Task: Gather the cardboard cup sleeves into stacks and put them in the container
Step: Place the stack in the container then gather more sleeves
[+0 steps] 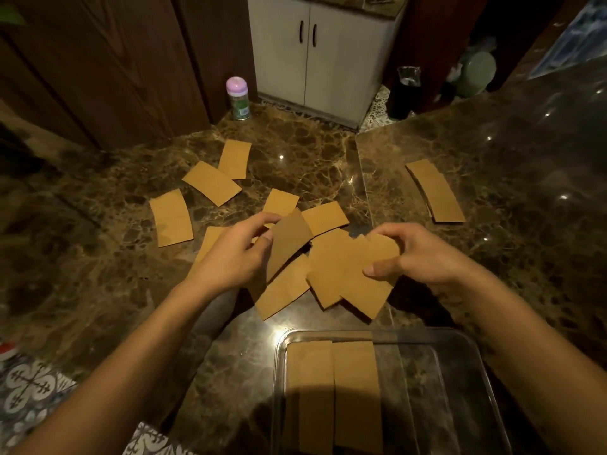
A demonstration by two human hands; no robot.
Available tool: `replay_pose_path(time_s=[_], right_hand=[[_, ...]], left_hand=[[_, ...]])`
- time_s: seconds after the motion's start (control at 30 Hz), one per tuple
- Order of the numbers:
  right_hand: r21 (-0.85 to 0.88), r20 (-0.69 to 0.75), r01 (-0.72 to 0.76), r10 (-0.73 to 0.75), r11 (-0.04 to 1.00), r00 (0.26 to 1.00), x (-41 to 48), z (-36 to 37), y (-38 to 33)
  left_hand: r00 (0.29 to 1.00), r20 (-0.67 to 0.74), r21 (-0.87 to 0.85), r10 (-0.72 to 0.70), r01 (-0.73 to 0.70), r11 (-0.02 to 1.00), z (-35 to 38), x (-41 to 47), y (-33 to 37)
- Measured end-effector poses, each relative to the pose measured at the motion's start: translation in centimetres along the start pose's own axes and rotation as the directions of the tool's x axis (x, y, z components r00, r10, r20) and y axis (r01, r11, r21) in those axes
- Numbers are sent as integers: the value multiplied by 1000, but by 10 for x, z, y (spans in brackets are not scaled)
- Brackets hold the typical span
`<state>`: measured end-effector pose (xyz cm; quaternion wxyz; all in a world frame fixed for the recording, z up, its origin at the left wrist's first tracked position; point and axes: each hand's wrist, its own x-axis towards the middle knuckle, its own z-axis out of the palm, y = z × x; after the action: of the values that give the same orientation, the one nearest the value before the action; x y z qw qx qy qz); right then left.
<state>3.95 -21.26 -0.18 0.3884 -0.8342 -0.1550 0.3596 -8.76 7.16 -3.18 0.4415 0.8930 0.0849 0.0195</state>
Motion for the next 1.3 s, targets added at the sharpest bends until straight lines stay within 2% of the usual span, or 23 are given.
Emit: replay_pose_path(time_s=[0.1,0.23,0.3,0.4,0.5,0.63,0.73,0.8,0.83,0.9,0.97,1.03,1.1,1.17,1.23,1.3], right_hand=[[88,-26,77,-74,993,997,-10,-22,2],[220,-40,183,-179,958,983,-19,-38,-4],[257,-58,225,-217,940,974,-21,-43,-4],[334,-68,245,-236,910,969,-21,-44,-1],[398,-69,240,-232,885,970,-19,-41,0],[433,-102,236,-212,870,972,-16,-41,3],[469,-118,230,-197,853,973,-16,-42,4],[493,-120,235,-202,838,972,-17,-43,2],[505,-120,238,-205,830,971,-17,-43,1],[513,-121,245,-213,823,970,-18,-44,-2],[500,-124,259,-228,827,966,-19,-45,-7],[491,-124,275,-246,826,961,-21,-45,-12],[490,-118,285,-261,824,958,-23,-45,-17],[480,-119,295,-272,826,955,-24,-46,-20],[471,-122,302,-278,829,953,-24,-47,-24],[451,-124,303,-277,839,953,-22,-47,-27]], left_hand=[[994,-2,-329,-113,106,938,-2,-1,9],[985,125,-564,-122,171,808,1,1,26],[982,159,-581,-104,178,794,5,1,32],[983,148,-489,-106,166,856,7,5,44],[981,156,-455,-113,173,873,9,8,52],[979,184,-529,-87,173,831,15,10,56],[970,183,-580,-159,237,780,23,12,56],[942,246,-661,-228,335,672,28,12,59],[919,315,-724,-235,393,567,30,11,60],[876,456,-825,-158,482,296,32,10,63],[844,536,-838,-25,535,105,35,9,64],[811,578,-815,93,579,20,39,7,65],[791,593,-796,151,604,-36,43,5,66],[797,592,-800,116,599,-29,46,4,66],[823,568,-821,22,565,82,49,4,66],[820,572,-810,-1,565,158,51,2,66]])
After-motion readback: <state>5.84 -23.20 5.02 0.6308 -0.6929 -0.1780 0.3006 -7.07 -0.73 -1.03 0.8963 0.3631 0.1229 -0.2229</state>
